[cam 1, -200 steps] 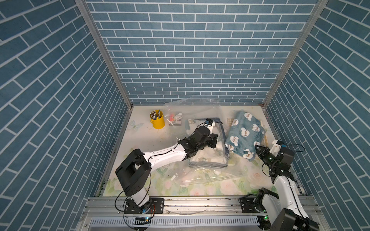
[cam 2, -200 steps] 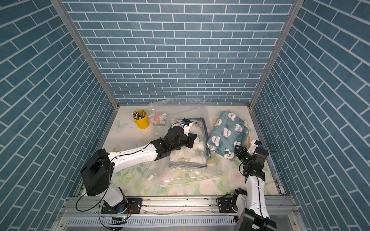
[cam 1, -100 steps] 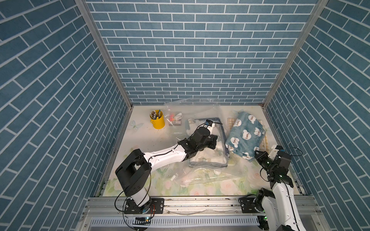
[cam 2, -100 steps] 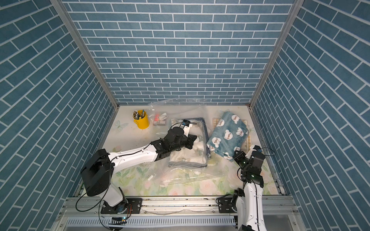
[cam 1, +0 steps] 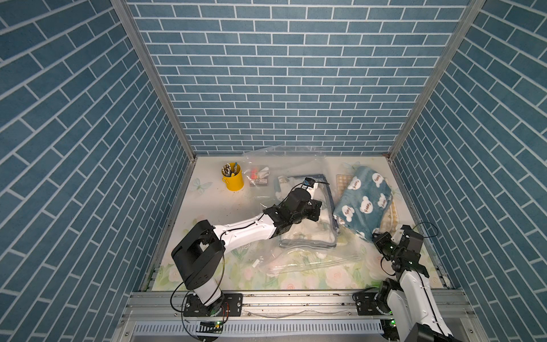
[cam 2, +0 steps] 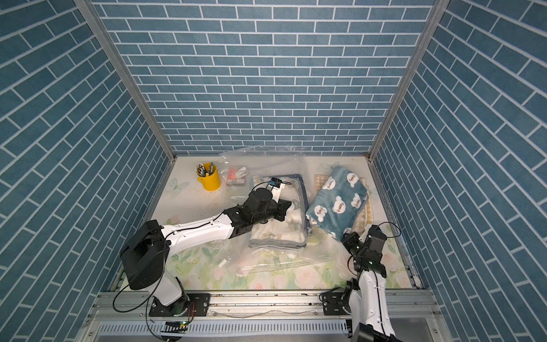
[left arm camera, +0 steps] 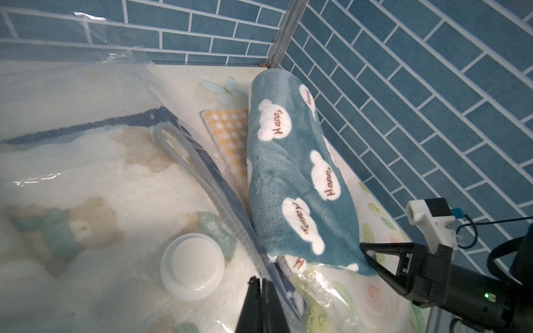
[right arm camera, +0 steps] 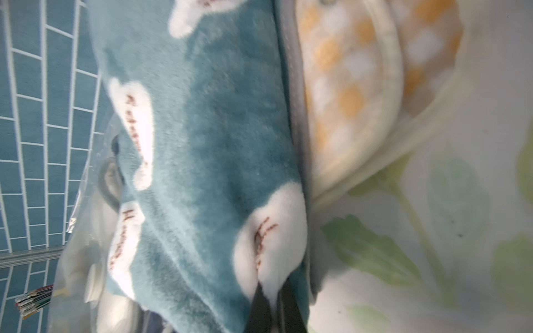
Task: Take the blanket out of the vacuum bag
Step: Place the blanket at the center of the board.
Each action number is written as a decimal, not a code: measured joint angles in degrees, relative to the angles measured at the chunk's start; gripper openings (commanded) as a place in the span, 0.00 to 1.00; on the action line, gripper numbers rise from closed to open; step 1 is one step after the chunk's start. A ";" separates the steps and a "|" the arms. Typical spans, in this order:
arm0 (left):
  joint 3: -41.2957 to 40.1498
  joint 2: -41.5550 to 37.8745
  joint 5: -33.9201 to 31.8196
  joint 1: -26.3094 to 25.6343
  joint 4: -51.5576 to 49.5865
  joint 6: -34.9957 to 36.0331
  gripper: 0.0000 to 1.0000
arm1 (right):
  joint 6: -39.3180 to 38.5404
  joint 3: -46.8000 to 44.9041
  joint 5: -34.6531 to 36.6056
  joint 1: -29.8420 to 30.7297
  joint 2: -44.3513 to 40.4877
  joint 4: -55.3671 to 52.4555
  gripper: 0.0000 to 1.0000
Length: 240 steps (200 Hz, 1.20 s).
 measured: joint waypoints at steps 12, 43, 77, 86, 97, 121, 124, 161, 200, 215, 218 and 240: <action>0.11 0.24 0.04 0.00 0.13 0.00 0.09 | -0.37 0.72 0.26 0.00 1.75 0.20 0.31; 4.33 4.07 0.70 0.00 -0.44 0.96 0.42 | -2.67 6.71 1.68 -0.02 5.81 -1.33 0.49; 15.26 11.74 3.61 0.02 -2.60 3.96 0.70 | -4.11 14.27 3.23 -0.59 6.23 -2.08 0.54; 19.06 14.16 5.20 0.00 -3.19 4.74 0.75 | -4.31 15.93 3.48 -1.07 6.84 -1.81 0.56; 23.52 17.27 7.32 0.00 -4.00 6.36 0.78 | -4.50 17.55 3.34 -2.25 8.55 -0.90 0.59; 33.55 25.03 11.56 0.02 -6.54 8.94 0.80 | -4.50 19.23 1.73 -5.20 14.58 2.89 0.69; 34.62 26.01 12.04 0.02 -6.91 9.16 0.80 | -4.42 19.28 1.18 -5.55 15.43 3.43 0.70; 40.68 34.14 15.32 0.02 -11.93 10.73 0.81 | -3.69 19.69 -7.21 -9.68 27.78 12.24 0.76; 38.84 35.26 14.99 0.00 -15.32 10.45 0.82 | -2.45 25.99 -9.25 -11.78 40.98 19.98 0.78; 36.22 34.03 13.33 0.00 -15.26 10.14 0.82 | -2.51 29.35 -9.16 -11.76 45.29 22.49 0.78; 35.65 33.79 12.92 -0.02 -15.26 10.10 0.82 | -2.58 30.16 -9.14 -11.76 46.21 22.80 0.78; 32.83 32.22 11.04 -0.15 -14.91 9.55 0.82 | -3.26 35.15 -8.66 -11.76 51.71 23.91 0.76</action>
